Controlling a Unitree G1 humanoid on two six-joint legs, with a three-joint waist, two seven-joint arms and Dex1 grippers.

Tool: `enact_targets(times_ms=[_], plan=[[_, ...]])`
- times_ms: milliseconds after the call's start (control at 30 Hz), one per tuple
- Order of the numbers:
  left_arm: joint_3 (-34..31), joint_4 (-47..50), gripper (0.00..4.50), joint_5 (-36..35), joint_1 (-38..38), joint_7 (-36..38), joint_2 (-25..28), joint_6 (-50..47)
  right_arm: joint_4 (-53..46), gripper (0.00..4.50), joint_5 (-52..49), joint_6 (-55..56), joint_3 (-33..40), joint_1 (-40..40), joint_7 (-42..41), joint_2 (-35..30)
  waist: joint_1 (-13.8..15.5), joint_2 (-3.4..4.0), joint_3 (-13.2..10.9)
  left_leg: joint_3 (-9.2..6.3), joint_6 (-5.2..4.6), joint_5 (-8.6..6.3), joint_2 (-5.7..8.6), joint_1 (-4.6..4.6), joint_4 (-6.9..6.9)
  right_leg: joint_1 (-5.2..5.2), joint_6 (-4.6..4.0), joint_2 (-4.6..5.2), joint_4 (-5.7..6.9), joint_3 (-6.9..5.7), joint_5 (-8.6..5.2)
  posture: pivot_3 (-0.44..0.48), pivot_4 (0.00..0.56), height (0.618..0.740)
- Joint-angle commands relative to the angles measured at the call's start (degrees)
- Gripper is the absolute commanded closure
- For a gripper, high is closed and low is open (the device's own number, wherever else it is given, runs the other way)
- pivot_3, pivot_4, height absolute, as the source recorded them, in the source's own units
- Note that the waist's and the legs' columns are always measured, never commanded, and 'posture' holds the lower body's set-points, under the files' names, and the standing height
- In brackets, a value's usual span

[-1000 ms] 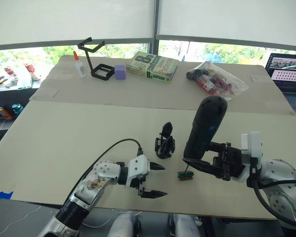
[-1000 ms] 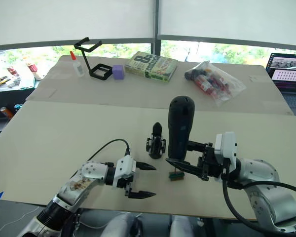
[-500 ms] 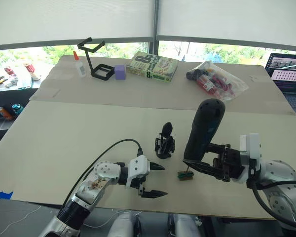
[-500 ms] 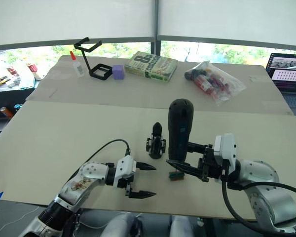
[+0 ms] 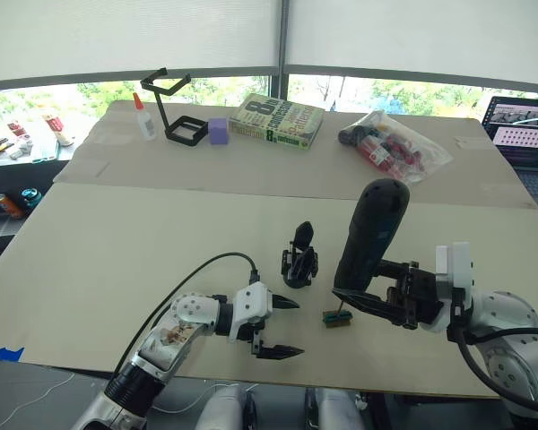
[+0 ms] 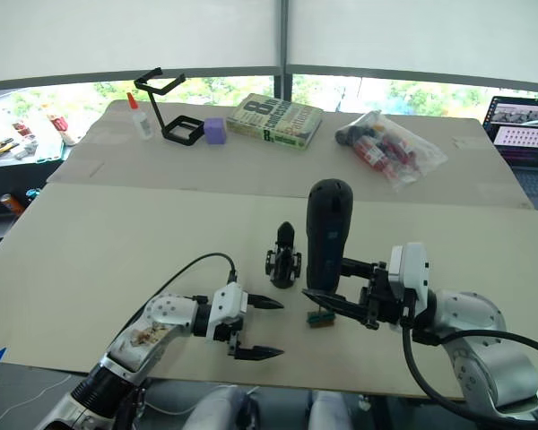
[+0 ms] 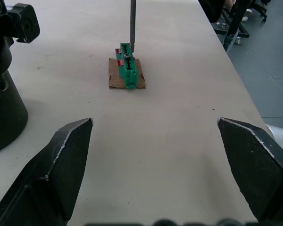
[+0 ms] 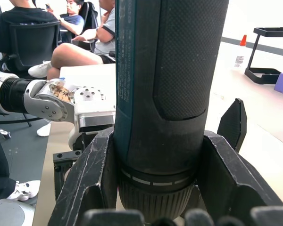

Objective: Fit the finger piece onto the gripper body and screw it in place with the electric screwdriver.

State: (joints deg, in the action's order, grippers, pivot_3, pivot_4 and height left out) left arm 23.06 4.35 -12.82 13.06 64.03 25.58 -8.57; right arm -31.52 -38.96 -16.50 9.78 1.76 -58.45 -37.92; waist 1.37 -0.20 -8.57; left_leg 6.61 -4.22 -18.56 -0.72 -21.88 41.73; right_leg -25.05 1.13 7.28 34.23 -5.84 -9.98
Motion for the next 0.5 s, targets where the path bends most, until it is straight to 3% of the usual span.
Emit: enact_targets(times_ms=[33,500], plan=[[0.1,0.5,0.04,0.1,0.1,0.3,-0.3,1.2,-1.4,2.57,-0.7,2.4,1.8,-0.5,0.1,0.2,0.0,0.0,0.0,0.0,0.0,0.0,0.0,0.0,0.0,0.0,0.0,0.0,0.0,0.0,0.0,0.0,0.15,0.74],[0.2,0.2,0.04,0.1,0.2,0.4,-0.7,1.3,-1.3,2.57,-0.9,2.4,2.3,-0.5,0.3,0.4,0.0,0.0,0.0,0.0,0.0,0.0,0.0,0.0,0.01,0.0,0.0,0.0,0.01,0.0,0.0,0.0,0.15,0.74]])
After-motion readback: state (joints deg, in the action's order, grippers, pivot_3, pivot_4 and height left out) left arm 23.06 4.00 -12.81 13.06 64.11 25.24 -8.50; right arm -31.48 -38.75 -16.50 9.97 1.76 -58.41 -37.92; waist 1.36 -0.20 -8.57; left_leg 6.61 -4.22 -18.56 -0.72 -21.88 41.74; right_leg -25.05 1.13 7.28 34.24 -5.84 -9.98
